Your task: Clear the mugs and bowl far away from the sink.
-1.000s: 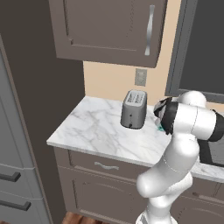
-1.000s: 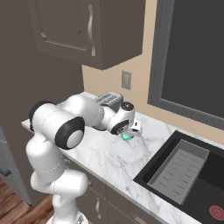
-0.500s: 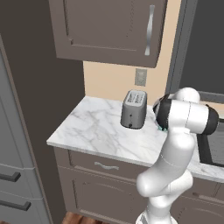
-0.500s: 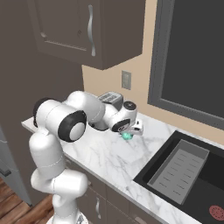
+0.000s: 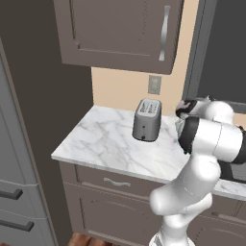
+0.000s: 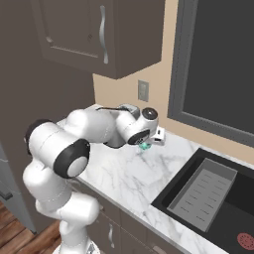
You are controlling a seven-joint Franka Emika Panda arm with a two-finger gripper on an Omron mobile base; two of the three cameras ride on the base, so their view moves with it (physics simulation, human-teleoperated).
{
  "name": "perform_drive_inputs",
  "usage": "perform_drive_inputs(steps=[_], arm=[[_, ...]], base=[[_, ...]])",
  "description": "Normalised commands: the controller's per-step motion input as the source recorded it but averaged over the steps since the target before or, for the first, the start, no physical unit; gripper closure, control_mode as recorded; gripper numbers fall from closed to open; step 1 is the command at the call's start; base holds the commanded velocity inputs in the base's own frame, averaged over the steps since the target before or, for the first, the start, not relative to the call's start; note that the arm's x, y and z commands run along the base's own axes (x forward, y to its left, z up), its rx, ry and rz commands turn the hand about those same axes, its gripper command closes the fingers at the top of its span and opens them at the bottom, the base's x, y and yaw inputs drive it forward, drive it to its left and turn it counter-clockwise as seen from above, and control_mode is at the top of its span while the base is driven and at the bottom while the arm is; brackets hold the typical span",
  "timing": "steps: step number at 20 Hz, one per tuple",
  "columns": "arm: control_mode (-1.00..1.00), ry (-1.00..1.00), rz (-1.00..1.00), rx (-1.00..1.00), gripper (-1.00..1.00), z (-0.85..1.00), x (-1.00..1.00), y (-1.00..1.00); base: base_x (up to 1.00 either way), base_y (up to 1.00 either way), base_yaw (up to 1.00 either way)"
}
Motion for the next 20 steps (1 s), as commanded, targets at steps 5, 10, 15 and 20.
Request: perform_drive_inputs(steps=[5, 10, 15, 20], arm=[[-1.00, -0.11, -0.14, -0.02, 1.00, 1.00, -0.50, 0.05], [-1.00, -0.03, -0.37, -0.05, 1.00, 0.75, -0.64, 0.01], [1.00, -0.01, -0.17, 0.00, 1.00, 0.00, -0.14, 0.00], [1.00, 0.00, 0.00, 0.00, 1.00, 0.00, 0.00, 0.00]], base=[[0.00, 0.00, 0.00], [0.00, 0.00, 0.00], [-0.15, 0.01, -0.79], [0.00, 0.00, -1.00]])
